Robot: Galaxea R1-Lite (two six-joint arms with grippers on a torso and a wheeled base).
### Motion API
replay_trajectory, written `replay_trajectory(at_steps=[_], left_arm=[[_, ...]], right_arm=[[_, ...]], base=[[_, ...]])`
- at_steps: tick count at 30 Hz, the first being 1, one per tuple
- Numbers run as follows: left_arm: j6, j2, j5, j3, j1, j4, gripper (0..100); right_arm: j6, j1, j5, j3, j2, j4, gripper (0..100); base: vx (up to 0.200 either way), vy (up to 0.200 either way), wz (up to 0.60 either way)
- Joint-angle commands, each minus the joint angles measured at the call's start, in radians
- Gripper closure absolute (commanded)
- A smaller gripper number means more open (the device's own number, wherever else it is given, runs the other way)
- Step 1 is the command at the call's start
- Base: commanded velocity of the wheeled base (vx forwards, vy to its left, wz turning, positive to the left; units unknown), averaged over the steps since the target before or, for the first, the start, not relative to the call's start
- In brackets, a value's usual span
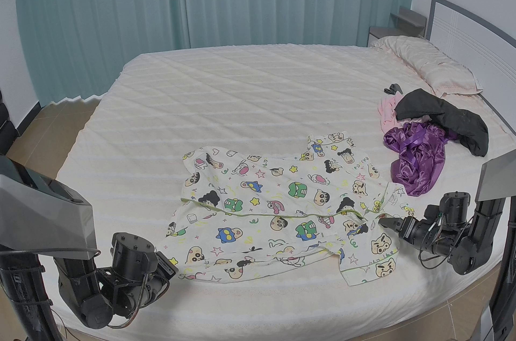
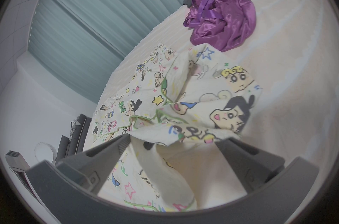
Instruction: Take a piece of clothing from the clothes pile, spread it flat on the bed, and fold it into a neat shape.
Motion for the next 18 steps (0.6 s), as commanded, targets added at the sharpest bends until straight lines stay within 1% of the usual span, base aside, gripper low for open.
replay_trajectory(at_steps=[1, 5, 10, 15, 18], left_arm=[[0.0, 0.001, 0.001, 0.0, 0.0, 0.0, 100], [0.0, 0.0, 0.001, -0.001, 0.0, 0.0, 100], [0.0, 0.0, 0.001, 0.0, 0.0, 0.0, 100], [0.0, 0.0, 0.001, 0.0, 0.0, 0.0, 100], [0.0, 0.0, 0.001, 0.0, 0.0, 0.0, 100]], right_arm=[[-0.001, -0.043, 0.005, 0.063, -0.057, -0.004, 0], [-0.012, -0.069, 0.006, 0.143, -0.093, -0.006, 0], [-0.021, -0.089, 0.008, 0.195, -0.085, -0.006, 0], [-0.035, -0.079, 0.009, 0.27, -0.085, -0.035, 0], [-0.073, -0.077, 0.011, 0.307, -0.079, -0.075, 0]], base=[[0.0, 0.0, 0.0], [0.0, 0.0, 0.0], [0.0, 0.0, 0.0], [0.0, 0.0, 0.0], [0.0, 0.0, 0.0]])
